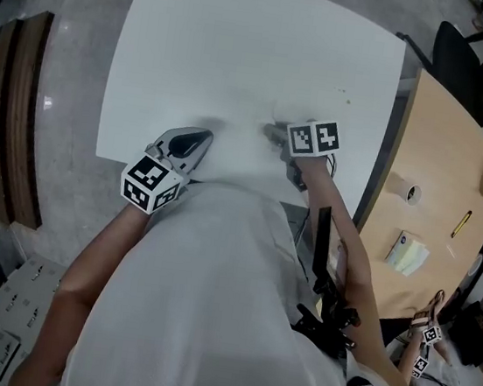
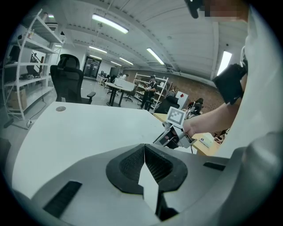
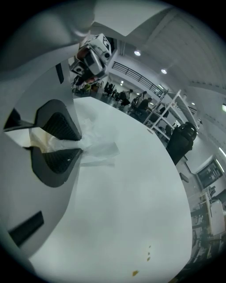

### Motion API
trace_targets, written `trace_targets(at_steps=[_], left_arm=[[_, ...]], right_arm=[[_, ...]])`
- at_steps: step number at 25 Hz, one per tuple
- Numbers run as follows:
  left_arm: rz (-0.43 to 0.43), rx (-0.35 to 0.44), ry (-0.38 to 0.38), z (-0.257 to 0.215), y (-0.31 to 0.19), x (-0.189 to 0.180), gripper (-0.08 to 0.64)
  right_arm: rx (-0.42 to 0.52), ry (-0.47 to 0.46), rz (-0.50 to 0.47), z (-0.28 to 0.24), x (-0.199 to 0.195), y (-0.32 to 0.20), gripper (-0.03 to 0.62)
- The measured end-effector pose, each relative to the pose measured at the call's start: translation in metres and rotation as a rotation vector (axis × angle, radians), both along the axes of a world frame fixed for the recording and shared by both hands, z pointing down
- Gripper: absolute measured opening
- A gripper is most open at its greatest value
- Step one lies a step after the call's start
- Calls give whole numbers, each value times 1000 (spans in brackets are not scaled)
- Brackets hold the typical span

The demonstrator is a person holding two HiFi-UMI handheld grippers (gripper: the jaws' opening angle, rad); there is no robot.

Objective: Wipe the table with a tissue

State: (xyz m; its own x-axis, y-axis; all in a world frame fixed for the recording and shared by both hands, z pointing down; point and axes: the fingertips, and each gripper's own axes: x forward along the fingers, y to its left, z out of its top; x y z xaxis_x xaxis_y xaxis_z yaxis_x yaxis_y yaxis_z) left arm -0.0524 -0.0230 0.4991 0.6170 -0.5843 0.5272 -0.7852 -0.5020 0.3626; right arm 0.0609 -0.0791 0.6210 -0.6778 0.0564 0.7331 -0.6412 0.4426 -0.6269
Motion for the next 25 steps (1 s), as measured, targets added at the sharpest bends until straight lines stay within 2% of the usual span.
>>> trace_targets(at_steps=[2,5,8,11,14,20,22,25], left_arm=[[13,1,2,0,-2,4,8],[37,3,3,-1,-5,10,8],[58,1,3,0,-6,17,8],[79,1,4,0,-7,26,8],[92,2,3,0,-8,32,8],[97,9,-3,-2,-11,37,8],[93,8,-5,-2,-11,37,8],[91,5,-5,-1,-12,37,8]], right_arm=[[0,11,43,1,26,6,57],[-11,24,212,0,85,-3,57],[-11,54,332,-1,144,-9,57],[-17,61,401,-1,171,-7,57],[-27,45,370,0,152,6,57],[-50,-33,137,1,53,48,57],[-48,-41,125,1,45,54,57],[-55,-44,182,2,66,48,57]])
